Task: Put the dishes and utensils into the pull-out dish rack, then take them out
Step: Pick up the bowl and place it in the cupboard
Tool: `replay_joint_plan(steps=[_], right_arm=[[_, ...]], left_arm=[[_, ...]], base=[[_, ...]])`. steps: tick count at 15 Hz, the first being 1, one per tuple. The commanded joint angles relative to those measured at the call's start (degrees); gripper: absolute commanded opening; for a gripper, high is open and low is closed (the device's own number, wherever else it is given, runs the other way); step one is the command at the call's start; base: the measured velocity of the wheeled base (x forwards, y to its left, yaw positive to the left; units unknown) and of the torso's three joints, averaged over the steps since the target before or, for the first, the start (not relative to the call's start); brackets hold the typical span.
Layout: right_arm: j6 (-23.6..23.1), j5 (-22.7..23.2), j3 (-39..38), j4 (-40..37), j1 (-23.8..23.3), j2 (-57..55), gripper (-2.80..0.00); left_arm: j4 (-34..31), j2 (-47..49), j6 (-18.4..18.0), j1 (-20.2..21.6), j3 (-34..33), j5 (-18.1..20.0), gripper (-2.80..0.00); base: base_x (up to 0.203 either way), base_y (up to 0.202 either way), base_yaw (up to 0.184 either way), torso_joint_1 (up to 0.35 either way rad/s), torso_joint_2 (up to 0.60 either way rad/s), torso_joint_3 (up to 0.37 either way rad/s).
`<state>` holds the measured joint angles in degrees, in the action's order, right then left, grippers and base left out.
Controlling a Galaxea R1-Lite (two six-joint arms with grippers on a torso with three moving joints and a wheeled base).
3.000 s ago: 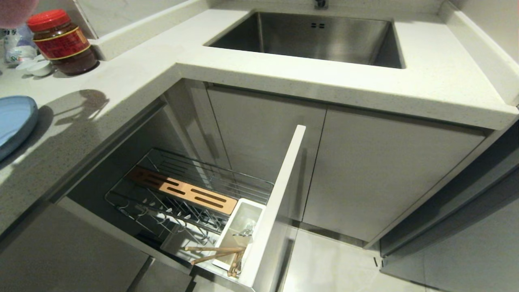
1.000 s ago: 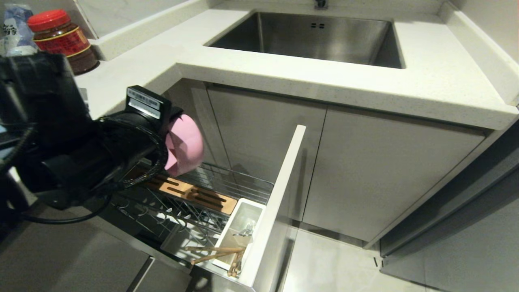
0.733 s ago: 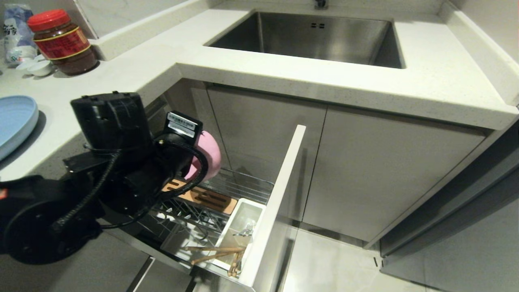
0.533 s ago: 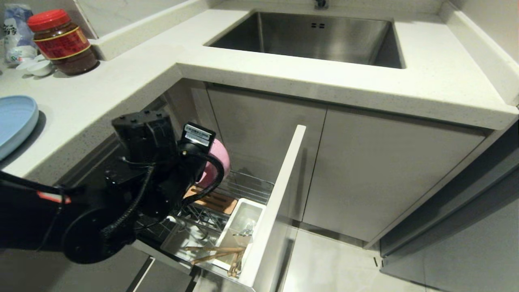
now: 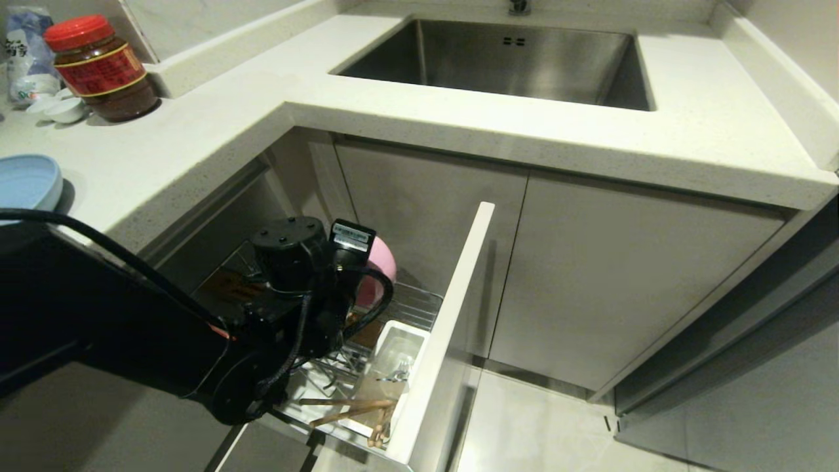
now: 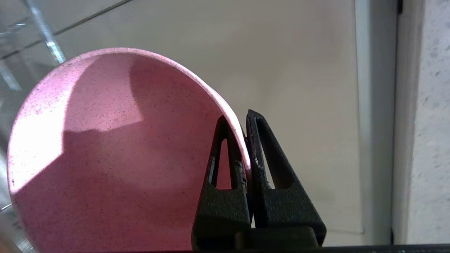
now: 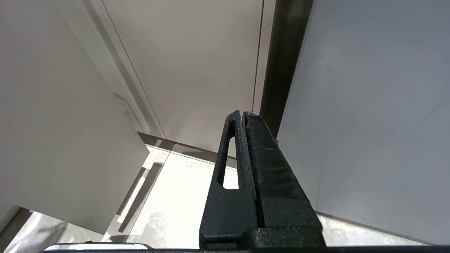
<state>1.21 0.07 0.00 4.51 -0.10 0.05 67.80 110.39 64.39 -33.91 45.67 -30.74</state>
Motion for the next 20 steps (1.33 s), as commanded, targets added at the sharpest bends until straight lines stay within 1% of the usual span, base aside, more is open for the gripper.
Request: replay_joint_plan(steps=[1, 3, 6, 9, 11, 13, 15, 18, 19, 20], right_arm=[[0.02, 0.01, -1.49, 0.06, 0.01, 0.04, -2.80], [0.02, 0.01, -1.49, 0.05, 0.01, 0.04, -2.80], [0.02, 0.01, -1.49, 0.06, 0.01, 0.04, -2.80], [0.02, -0.02, -1.49, 0.06, 0.01, 0.04, -2.80], [0.02, 0.01, -1.49, 0.06, 0.01, 0.04, -2.80], [0.02, 0.01, -1.49, 0.06, 0.01, 0.04, -2.80], [0.02, 0.01, -1.49, 0.06, 0.01, 0.04, -2.80], [0.02, 0.01, -1.49, 0.06, 0.01, 0.04, -2.80], [0.02, 0.01, -1.49, 0.06, 0.01, 0.04, -2.80], [0.02, 0.01, -1.49, 0.03, 0.01, 0.04, -2.80]], left_arm=[[4.70, 3.47, 0.47, 0.56, 0.17, 0.58, -2.80], [7.45, 4.35, 0.48, 0.98, 0.14, 2.01, -2.80], [7.76, 5.71, 0.97, 1.64, 0.13, 2.26, -2.80], [8.06, 5.81, 3.34, 2.24, -0.50, 2.50, -2.80], [9.28, 5.63, 5.01, 2.73, -1.42, 4.16, -2.80], [10.91, 5.79, 6.95, 3.23, -2.93, 4.87, -2.80], [12.43, 5.66, 9.08, 3.38, -4.13, 6.91, -2.80], [13.23, 5.88, 10.39, 3.76, -4.88, 7.17, -2.80], [13.08, 5.96, 12.17, 3.96, -5.06, 7.23, -2.80], [12.97, 5.99, 12.94, 4.41, -5.31, 7.76, -2.80]], base=[[0.000, 0.000, 0.000, 0.000, 0.00, 0.000], [0.000, 0.000, 0.000, 0.000, 0.00, 0.000], [0.000, 0.000, 0.000, 0.000, 0.00, 0.000], [0.000, 0.000, 0.000, 0.000, 0.00, 0.000], [0.000, 0.000, 0.000, 0.000, 0.00, 0.000], [0.000, 0.000, 0.000, 0.000, 0.00, 0.000], [0.000, 0.000, 0.000, 0.000, 0.00, 0.000], [0.000, 0.000, 0.000, 0.000, 0.00, 0.000], [0.000, 0.000, 0.000, 0.000, 0.00, 0.000], [0.000, 0.000, 0.000, 0.000, 0.00, 0.000]])
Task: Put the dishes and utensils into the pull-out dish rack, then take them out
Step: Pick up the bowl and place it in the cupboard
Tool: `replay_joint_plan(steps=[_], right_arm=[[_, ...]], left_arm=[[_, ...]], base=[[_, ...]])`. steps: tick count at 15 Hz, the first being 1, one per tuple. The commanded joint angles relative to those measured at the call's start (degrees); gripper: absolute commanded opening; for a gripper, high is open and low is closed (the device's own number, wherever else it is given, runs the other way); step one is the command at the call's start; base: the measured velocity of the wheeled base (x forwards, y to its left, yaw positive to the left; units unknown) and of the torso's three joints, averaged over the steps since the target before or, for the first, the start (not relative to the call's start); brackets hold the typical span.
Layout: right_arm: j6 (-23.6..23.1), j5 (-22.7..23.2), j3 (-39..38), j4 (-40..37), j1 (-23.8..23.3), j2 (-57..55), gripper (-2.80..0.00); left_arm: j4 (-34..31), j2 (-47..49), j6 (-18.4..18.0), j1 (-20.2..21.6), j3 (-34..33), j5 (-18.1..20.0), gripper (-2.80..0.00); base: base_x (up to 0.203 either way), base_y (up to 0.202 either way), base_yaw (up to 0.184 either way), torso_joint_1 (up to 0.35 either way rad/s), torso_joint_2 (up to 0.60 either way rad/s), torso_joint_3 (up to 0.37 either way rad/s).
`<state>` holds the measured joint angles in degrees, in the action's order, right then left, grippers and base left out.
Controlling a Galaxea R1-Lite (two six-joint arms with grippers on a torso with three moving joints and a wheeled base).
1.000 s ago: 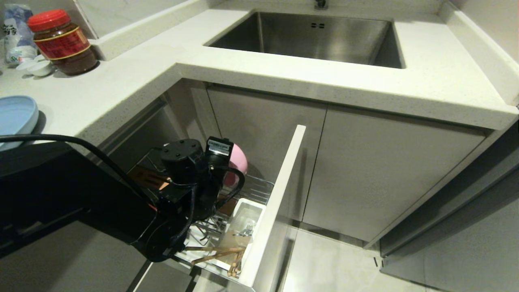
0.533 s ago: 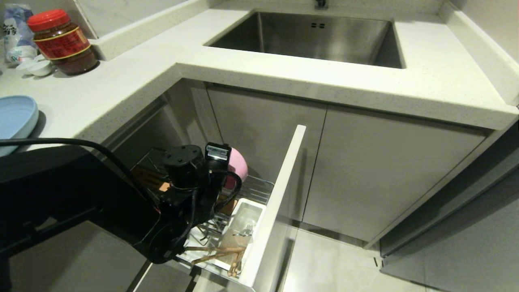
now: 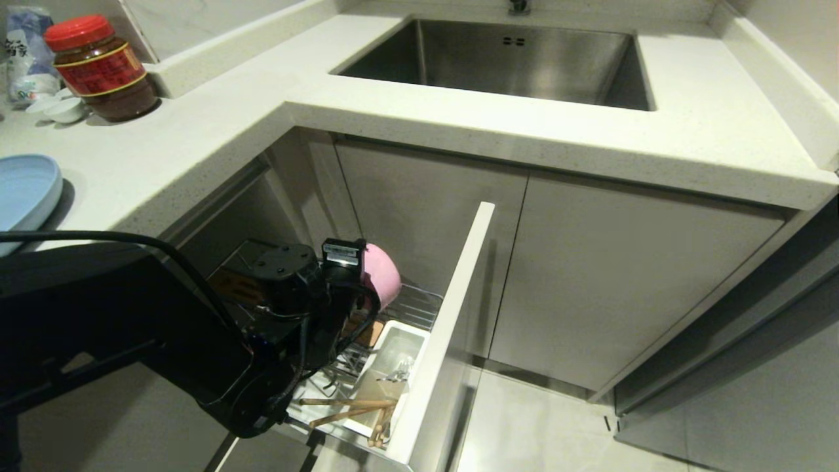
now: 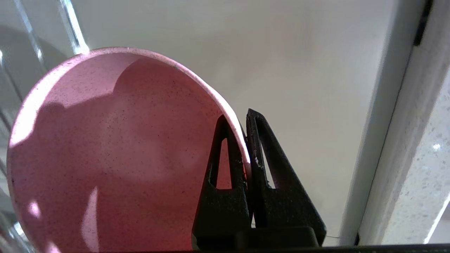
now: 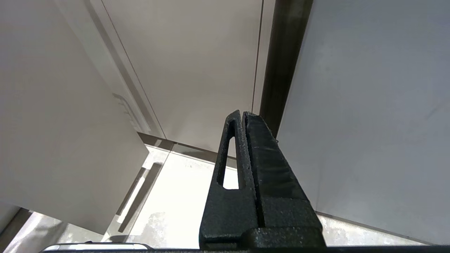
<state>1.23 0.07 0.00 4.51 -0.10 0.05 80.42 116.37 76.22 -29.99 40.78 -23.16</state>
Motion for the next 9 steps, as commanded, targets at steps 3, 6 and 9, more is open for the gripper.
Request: replay_joint_plan(steps=[3, 6, 9], right_arm=[[0.00, 0.01, -1.49, 0.06, 0.01, 0.04, -2.80], [0.00, 0.01, -1.49, 0.06, 0.01, 0.04, -2.80], [0.00, 0.01, -1.49, 0.06, 0.01, 0.04, -2.80]], left_arm=[[0.25, 0.10, 3.36, 0.83, -0.82, 0.98, -2.80], [0.27, 0.77, 3.81, 1.51, -1.06, 1.89, -2.80], [0.09, 0.87, 5.41, 2.03, -1.14, 1.89, -2.80]], base=[[0.000, 0.000, 0.000, 0.000, 0.00, 0.000], [0.000, 0.000, 0.000, 0.000, 0.00, 0.000], [0.000, 0.000, 0.000, 0.000, 0.00, 0.000]])
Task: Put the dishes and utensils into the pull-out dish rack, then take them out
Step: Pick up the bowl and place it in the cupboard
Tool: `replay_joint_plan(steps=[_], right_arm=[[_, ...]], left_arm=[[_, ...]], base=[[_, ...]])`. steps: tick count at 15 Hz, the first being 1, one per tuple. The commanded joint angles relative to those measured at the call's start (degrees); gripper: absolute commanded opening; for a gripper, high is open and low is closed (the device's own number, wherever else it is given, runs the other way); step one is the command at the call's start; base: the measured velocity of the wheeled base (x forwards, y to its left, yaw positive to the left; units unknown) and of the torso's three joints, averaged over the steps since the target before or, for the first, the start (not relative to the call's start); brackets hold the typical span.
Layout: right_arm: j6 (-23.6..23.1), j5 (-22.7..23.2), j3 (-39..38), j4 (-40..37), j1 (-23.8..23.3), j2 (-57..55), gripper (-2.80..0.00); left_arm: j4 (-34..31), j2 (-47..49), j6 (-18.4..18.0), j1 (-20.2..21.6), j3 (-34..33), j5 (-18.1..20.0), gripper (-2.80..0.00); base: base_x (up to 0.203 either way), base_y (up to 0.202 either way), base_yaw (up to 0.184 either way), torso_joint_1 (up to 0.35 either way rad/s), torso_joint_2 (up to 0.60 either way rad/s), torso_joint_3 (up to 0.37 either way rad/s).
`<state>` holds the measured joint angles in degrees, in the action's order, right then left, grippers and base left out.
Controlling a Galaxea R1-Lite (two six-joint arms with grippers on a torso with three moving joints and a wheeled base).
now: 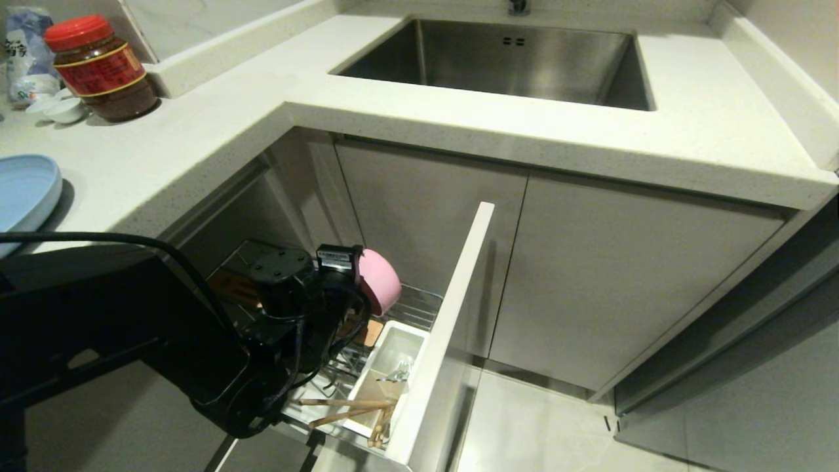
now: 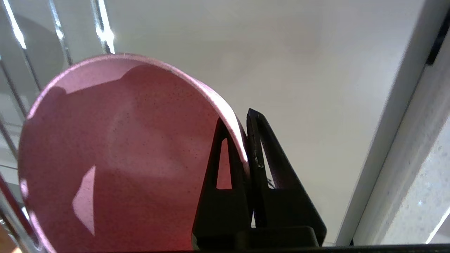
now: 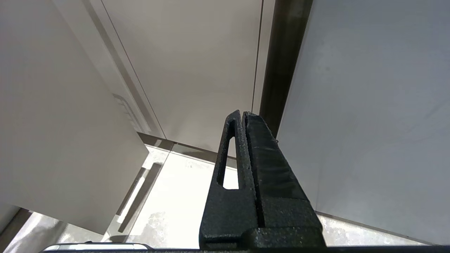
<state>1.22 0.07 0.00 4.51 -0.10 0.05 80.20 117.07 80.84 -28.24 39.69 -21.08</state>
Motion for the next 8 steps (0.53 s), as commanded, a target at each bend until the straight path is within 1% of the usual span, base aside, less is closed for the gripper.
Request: replay_joint_plan(steps=[1, 6, 7, 8], right_arm=[[0.01, 0.01, -1.49, 0.05, 0.01, 0.04, -2.80], [0.01, 0.01, -1.49, -0.03, 0.01, 0.04, -2.80], [0.01, 0.01, -1.49, 0.06, 0.01, 0.04, -2.80], [0.01, 0.01, -1.49, 0.04, 0.01, 0.04, -2.80]], left_arm=[[0.31, 0.27, 0.81, 0.29, -0.05, -0.19, -2.80], [-0.77, 0.97, 0.90, 0.56, 0.16, -0.02, -2.80], [-0.92, 0.87, 0.81, 0.56, 0.21, -0.02, 0.00], [-1.01, 0.64, 0.74, 0.47, 0.15, -0.10, 0.00]], base=[[0.000, 0.000, 0.000, 0.000, 0.00, 0.000], [0.000, 0.000, 0.000, 0.000, 0.00, 0.000], [0.000, 0.000, 0.000, 0.000, 0.00, 0.000], [0.000, 0.000, 0.000, 0.000, 0.00, 0.000]])
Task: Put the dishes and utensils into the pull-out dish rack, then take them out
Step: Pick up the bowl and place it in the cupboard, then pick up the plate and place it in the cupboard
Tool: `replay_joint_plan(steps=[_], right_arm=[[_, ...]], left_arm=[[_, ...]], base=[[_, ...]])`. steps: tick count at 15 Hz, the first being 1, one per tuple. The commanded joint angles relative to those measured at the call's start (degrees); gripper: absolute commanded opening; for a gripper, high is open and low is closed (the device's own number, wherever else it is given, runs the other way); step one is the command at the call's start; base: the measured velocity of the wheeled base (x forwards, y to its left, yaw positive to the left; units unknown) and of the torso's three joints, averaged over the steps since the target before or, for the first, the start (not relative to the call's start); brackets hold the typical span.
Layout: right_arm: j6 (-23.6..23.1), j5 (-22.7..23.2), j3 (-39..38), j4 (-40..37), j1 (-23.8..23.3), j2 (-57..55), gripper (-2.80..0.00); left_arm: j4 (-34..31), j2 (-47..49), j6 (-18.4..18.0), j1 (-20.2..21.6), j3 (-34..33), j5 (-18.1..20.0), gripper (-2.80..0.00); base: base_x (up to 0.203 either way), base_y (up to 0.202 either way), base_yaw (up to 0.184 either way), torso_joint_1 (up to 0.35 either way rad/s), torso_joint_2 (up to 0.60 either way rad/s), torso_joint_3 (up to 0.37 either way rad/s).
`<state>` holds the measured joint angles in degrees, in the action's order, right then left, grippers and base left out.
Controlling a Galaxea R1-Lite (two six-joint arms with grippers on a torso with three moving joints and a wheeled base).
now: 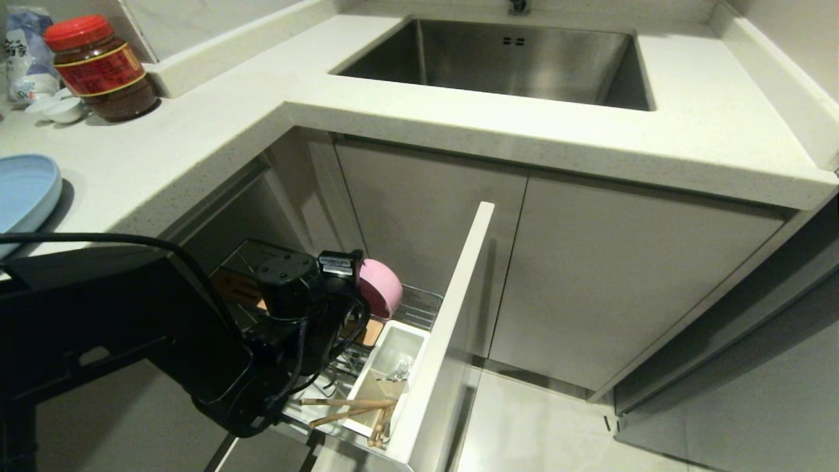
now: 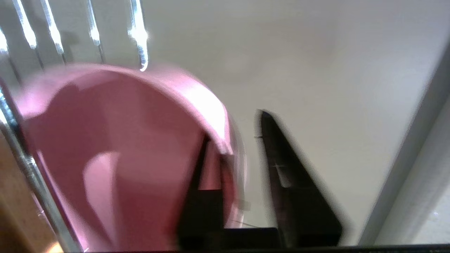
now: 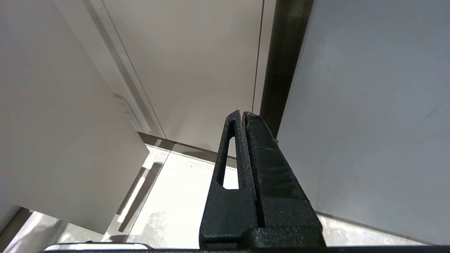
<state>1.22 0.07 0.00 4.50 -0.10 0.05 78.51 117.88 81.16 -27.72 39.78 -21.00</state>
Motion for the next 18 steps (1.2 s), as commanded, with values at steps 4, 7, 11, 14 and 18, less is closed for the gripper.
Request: replay_joint_plan(steps=[4, 7, 11, 14, 18], right_arm=[[0.01, 0.01, -1.49, 0.07, 0.01, 0.04, -2.80], [0.01, 0.01, -1.49, 0.07, 0.01, 0.04, -2.80], [0.01, 0.01, -1.49, 0.07, 0.01, 0.04, -2.80], [0.01, 0.01, -1.49, 0.07, 0.01, 0.04, -2.80], [0.01, 0.01, -1.49, -0.02, 0.01, 0.04, -2.80]], left_arm=[[-5.54, -2.74, 0.23, -1.01, 0.21, 1.48, 0.00], [-11.51, -7.82, -0.02, -1.89, 0.13, 1.33, 0.00], [-29.95, -20.27, -0.43, -4.17, -0.03, 0.81, 0.00], [-40.49, -30.67, -4.15, -7.30, -0.06, -1.01, -2.80], [-50.99, -43.55, -20.13, -9.96, 0.31, -1.75, -2.80]], base=[[0.000, 0.000, 0.000, 0.000, 0.00, 0.000], [0.000, 0.000, 0.000, 0.000, 0.00, 0.000], [0.000, 0.000, 0.000, 0.000, 0.00, 0.000], [0.000, 0.000, 0.000, 0.000, 0.00, 0.000], [0.000, 0.000, 0.000, 0.000, 0.00, 0.000]])
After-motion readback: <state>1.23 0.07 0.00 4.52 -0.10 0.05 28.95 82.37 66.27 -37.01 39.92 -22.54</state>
